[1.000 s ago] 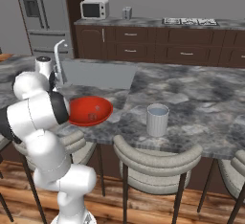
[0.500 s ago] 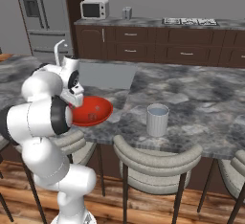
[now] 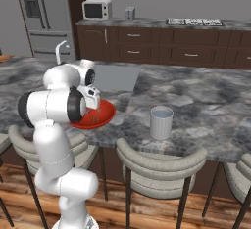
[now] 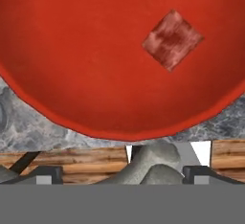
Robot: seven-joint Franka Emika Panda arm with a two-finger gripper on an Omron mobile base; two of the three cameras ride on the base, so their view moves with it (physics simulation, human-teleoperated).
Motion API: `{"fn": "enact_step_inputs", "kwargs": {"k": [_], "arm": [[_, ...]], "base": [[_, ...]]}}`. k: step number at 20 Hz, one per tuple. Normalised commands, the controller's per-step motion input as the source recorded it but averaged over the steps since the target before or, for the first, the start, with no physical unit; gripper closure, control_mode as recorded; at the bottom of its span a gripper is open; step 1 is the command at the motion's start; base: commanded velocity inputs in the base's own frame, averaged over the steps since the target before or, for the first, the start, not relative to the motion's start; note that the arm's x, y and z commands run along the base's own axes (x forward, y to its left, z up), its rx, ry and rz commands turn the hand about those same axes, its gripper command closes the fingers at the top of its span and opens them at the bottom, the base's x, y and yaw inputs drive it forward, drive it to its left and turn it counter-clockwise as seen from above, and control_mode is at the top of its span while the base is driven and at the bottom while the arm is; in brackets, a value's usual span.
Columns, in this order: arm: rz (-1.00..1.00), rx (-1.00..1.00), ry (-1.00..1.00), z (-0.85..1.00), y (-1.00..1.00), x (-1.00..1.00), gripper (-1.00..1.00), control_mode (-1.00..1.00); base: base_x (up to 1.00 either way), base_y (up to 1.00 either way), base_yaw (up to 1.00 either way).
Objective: There are four ice cubes in the ice bowl. Place two ice cubes in each glass of water.
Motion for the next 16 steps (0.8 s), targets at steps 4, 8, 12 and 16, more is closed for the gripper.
{"fn": "enact_step_inputs", "kwargs": {"k": [4, 8, 12, 16], "arm": [[-0.03, -0.07, -0.01, -0.32, 0.00, 0.22, -1.00, -1.00], [-0.19, -0.13, -0.08, -0.39, -0.14, 0.22, -1.00, -1.00], [-0.31, -0.09, -0.09, -0.02, -0.23, 0.00, -1.00, -1.00], [-0.34, -0.05, -0.01, -0.18, -0.21, -0.04, -1.00, -1.00]], "base": [[0.00, 0.00, 0.00], [0.00, 0.00, 0.00], [0.00, 0.00, 0.00], [0.00, 0.00, 0.00]]}}
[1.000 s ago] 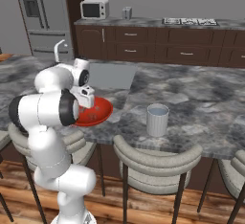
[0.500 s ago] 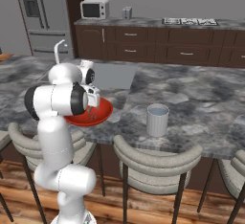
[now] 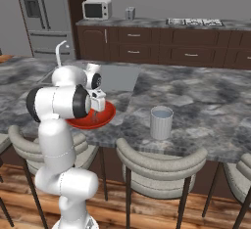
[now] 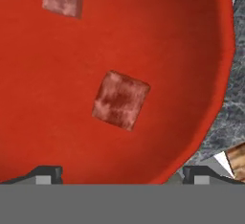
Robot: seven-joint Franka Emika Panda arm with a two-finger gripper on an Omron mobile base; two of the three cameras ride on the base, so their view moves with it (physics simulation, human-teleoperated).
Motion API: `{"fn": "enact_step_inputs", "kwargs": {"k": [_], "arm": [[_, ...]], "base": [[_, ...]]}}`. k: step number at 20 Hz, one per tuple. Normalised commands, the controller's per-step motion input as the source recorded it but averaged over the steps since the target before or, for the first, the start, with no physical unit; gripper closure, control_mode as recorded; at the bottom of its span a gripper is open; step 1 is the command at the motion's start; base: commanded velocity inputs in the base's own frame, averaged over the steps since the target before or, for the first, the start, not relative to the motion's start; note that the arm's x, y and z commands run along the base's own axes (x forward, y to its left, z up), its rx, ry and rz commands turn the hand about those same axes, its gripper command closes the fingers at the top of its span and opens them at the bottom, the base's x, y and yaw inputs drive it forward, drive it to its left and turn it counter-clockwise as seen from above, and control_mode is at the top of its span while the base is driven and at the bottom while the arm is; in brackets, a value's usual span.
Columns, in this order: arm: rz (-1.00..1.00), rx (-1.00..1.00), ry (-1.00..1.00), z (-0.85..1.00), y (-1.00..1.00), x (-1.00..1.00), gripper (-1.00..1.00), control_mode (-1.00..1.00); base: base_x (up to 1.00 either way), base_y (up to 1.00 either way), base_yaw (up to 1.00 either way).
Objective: There are four ice cubes in the ice bowl. Place two ice cubes in each glass of water.
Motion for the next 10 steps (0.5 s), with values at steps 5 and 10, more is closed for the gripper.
{"fn": "enact_step_inputs", "kwargs": {"k": [5, 10], "arm": [[-0.31, -0.08, -0.03, -0.26, 0.00, -0.03, -1.00, -1.00], [-0.17, -0.08, -0.03, -0.10, -0.11, -0.01, -1.00, -1.00]], "base": [[0.00, 0.00, 0.00], [0.00, 0.00, 0.00]]}}
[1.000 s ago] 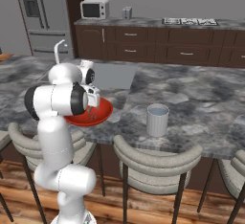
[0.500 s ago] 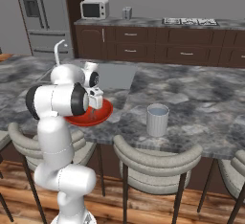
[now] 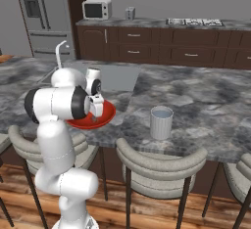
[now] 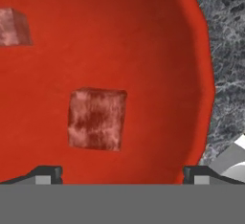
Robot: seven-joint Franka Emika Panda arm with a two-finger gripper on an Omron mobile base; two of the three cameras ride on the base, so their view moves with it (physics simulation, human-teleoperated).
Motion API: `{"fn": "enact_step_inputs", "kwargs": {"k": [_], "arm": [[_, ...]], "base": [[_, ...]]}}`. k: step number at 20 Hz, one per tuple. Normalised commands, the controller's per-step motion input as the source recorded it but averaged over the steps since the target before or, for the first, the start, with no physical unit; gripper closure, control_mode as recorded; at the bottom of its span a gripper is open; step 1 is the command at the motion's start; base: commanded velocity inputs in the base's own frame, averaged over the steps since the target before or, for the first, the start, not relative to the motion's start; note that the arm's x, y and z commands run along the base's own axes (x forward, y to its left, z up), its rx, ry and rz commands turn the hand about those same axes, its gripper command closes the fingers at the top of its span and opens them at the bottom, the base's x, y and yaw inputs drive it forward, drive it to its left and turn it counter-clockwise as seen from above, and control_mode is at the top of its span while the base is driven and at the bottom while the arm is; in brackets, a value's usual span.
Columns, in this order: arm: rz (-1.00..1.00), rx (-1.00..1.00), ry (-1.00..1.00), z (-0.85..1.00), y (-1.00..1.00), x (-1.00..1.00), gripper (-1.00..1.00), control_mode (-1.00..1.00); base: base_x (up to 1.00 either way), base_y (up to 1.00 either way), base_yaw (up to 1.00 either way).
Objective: There are four ice cubes in the ice bowl. Place two ice cubes in each glass of water.
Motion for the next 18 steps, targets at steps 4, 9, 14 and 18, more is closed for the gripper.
{"fn": "enact_step_inputs", "kwargs": {"k": [4, 9, 14, 18], "arm": [[-0.10, -0.06, -0.06, -0.03, -0.06, 0.00, -1.00, -1.00], [-0.05, -0.05, -0.04, -0.09, -0.03, 0.00, -1.00, -1.00], [0.00, 0.00, -0.01, -0.08, 0.00, 0.16, -1.00, -1.00], [0.00, 0.00, 0.00, -0.10, 0.00, 0.31, -1.00, -1.00]], "base": [[0.00, 0.00, 0.00], [0.00, 0.00, 0.00], [0.00, 0.00, 0.00], [0.00, 0.00, 0.00]]}}
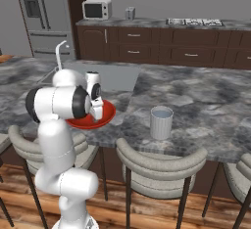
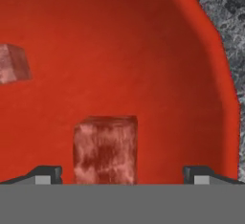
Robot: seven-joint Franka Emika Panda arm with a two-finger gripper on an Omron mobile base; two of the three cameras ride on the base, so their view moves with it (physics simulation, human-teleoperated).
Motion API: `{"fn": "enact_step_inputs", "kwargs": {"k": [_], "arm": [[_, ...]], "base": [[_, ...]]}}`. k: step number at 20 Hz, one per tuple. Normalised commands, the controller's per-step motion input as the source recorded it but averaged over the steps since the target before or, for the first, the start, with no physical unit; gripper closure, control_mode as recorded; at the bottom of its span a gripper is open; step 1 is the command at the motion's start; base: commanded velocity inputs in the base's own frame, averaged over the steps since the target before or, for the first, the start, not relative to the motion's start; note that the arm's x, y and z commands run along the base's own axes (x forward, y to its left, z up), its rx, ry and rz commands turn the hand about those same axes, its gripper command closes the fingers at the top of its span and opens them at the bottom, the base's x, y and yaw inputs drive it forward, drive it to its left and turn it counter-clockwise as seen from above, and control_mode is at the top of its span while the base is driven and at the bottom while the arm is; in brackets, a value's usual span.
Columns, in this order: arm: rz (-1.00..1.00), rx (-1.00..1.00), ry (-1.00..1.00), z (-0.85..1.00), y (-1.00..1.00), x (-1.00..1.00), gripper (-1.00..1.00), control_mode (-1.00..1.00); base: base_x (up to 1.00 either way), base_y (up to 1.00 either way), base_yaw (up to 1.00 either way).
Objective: There are four ice cubes in the ice bowl. Place two ice cubes in each glass of water.
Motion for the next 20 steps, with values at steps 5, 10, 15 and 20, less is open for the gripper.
{"fn": "enact_step_inputs", "kwargs": {"k": [5, 10, 15, 20], "arm": [[0.00, 0.00, 0.00, -0.12, -0.04, 0.34, -1.00, -1.00], [0.00, -0.01, 0.00, -0.14, -0.01, 0.23, -1.00, -1.00], [0.00, -0.01, 0.00, -0.18, 0.00, 0.19, -1.00, -1.00], [0.00, -0.02, 0.00, -0.15, 0.00, 0.13, -1.00, -1.00]], "base": [[0.00, 0.00, 0.00], [0.00, 0.00, 0.00], [0.00, 0.00, 0.00], [0.00, 0.00, 0.00]]}}
